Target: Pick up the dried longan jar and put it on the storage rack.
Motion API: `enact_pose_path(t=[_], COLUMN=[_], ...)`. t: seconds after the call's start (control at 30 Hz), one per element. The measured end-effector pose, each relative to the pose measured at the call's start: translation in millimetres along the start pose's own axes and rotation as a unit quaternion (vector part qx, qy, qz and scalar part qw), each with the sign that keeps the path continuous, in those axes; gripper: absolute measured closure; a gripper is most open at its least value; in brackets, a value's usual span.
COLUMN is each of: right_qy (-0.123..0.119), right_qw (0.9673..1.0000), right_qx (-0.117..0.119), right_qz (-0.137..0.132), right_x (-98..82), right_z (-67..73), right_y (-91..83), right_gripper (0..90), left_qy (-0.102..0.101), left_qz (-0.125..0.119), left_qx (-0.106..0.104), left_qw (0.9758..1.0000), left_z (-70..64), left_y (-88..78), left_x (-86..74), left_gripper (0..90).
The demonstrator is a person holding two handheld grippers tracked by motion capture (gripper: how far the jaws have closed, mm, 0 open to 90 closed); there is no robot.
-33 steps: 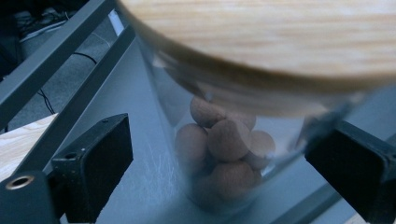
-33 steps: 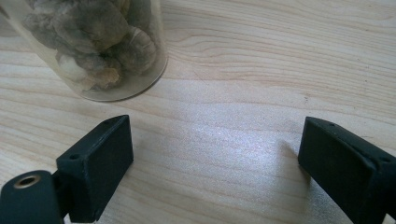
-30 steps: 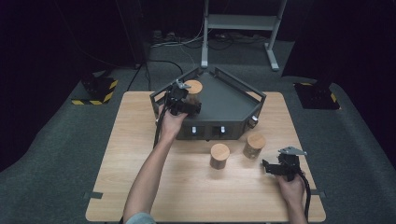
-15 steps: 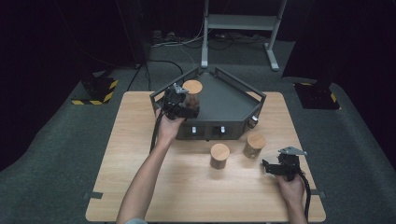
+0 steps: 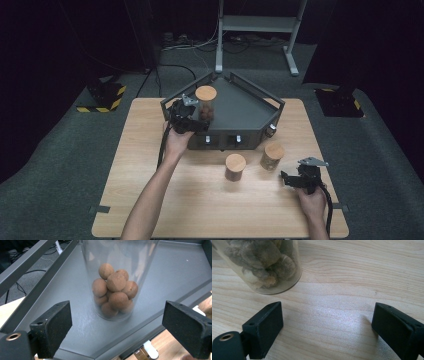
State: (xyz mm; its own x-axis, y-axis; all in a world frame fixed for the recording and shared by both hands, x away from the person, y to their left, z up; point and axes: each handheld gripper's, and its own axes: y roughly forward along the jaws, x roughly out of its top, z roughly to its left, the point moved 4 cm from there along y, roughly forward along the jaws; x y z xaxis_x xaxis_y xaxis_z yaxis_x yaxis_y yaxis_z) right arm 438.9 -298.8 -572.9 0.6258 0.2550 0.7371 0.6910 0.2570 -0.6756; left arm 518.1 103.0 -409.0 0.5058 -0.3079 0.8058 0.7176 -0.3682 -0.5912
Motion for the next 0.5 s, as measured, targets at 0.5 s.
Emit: enact_pose_path(t=[0.5], right_qy=[0.001], right_qw=[1.0000], right_qx=[0.000], right_qz=[0.000], right_x=[0.0], right_z=[0.1], right_y=[0.0], right_gripper=[10.1], left_qy=[-0.002], left_qz=[0.001], left_qx=[-0.002], left_qw=[1.0000], left_z=[-0.4], left_y=[-8.0], left_x=[-13.0], left_gripper=[9.2])
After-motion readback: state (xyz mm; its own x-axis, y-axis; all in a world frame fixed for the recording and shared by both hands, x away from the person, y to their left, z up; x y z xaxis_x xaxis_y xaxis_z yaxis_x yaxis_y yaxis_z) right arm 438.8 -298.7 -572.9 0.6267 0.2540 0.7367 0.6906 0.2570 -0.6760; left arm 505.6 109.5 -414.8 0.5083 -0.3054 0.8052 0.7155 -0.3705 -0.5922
